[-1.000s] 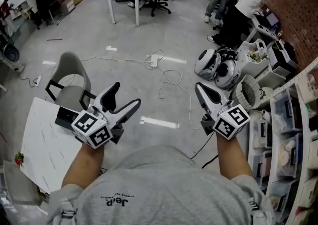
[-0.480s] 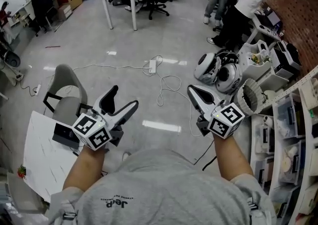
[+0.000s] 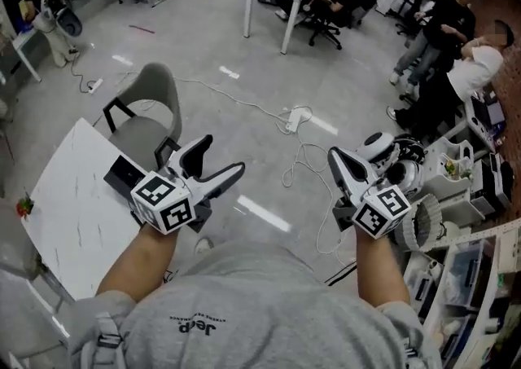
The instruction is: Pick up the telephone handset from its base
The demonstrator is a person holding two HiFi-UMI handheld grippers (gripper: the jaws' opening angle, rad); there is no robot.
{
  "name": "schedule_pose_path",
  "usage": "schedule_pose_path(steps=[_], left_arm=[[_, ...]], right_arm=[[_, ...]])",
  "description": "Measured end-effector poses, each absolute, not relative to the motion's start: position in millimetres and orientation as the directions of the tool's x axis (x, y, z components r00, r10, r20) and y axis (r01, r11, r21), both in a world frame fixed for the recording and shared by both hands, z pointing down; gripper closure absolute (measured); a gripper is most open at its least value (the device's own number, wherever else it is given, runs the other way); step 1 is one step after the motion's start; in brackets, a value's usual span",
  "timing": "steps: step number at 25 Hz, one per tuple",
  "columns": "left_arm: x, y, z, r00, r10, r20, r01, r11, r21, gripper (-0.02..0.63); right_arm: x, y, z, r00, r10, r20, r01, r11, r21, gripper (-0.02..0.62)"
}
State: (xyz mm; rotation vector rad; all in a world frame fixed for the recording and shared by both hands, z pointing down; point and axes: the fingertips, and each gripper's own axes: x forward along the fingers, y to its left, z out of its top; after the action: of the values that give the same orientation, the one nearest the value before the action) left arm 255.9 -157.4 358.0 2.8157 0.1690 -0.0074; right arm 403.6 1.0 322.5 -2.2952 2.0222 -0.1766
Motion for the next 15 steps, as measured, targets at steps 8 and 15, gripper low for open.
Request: schedule_pose_path(steps=[8, 15], left_arm=[[143, -243, 401, 0.977, -0.21, 0.029, -0.206, -0.906, 0.37, 0.147], [30, -308, 463, 0.889, -0.442, 0.117, -0.448, -0.792, 0.415, 0.147]], right_arm=[[353, -137, 342, -0.135, -0.99, 0.048, -0.985, 0.129, -0.119, 0.591], [268, -248, 375, -0.335, -0.937, 0.098, -0.939, 0.324, -0.113, 0.591]])
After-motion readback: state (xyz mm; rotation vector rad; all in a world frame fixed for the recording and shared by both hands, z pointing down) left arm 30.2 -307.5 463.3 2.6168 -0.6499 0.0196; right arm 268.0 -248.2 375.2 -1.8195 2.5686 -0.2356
